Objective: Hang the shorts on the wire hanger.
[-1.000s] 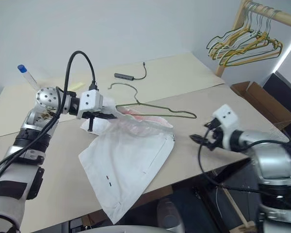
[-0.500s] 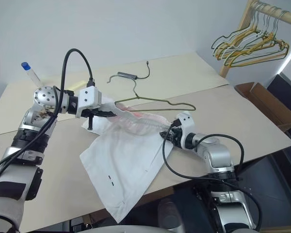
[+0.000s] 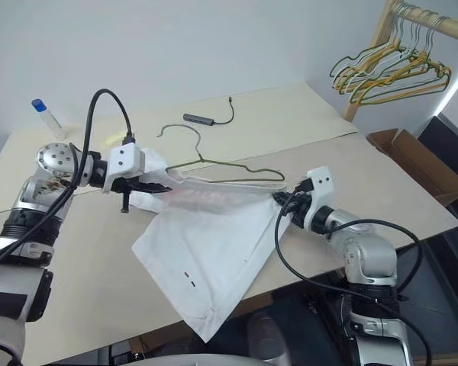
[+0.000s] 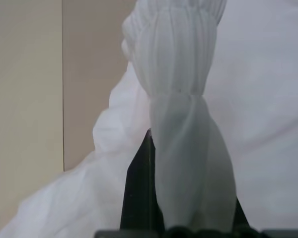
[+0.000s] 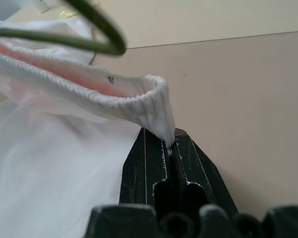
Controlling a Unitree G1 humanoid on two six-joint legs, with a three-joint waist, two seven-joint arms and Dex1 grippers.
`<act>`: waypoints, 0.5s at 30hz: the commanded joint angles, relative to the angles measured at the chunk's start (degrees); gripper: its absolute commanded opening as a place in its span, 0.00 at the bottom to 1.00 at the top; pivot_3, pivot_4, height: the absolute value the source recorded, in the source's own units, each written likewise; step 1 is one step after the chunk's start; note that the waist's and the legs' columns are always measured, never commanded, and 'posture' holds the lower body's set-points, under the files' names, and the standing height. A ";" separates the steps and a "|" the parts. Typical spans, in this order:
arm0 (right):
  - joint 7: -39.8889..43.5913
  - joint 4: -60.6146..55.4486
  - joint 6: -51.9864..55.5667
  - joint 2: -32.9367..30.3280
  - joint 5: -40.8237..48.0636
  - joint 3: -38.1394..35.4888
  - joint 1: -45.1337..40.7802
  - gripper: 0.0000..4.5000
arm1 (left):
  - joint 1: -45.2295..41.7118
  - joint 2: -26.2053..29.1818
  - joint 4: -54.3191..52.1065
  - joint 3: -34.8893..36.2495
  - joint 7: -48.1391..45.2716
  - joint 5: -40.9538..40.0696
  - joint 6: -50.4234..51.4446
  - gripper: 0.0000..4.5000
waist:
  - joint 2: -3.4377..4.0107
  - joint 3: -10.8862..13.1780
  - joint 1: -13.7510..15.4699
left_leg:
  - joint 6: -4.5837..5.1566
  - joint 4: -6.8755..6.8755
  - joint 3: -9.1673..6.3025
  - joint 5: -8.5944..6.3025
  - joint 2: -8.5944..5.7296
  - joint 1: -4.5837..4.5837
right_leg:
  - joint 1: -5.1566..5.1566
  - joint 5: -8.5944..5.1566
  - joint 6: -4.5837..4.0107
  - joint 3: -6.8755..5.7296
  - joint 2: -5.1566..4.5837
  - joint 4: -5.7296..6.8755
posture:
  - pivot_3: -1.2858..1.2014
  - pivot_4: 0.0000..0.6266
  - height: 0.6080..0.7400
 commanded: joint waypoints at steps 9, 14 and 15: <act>0.25 0.38 1.26 -7.49 4.03 -4.09 -1.57 0.01 | 0.60 2.70 1.16 1.64 0.24 0.44 -2.12 0.00 | 0.00 0.00 0.02 | 0.00 0.00 0.00 0.00 0.01 0.00 | 0.03 0.00 0.00 -0.01 0.01 -0.02 | 0.42 0.00 1.00; 0.83 0.14 0.69 -9.16 4.72 -3.73 -1.58 0.01 | 0.34 3.71 3.46 -0.80 3.49 5.26 -4.70 0.00 | 0.00 0.00 0.08 | 0.00 0.00 0.01 0.00 0.01 0.01 | 0.05 0.00 0.00 -0.01 0.00 -0.03 | 0.42 0.00 1.00; 1.19 -0.21 0.50 -9.67 4.80 -3.59 -1.54 0.01 | 0.27 3.71 3.65 -1.18 3.94 5.84 -4.72 0.00 | 0.00 0.00 0.09 | 0.00 0.00 0.01 0.00 0.00 0.01 | 0.05 0.00 0.00 0.00 -0.01 -0.03 | 0.42 0.00 1.00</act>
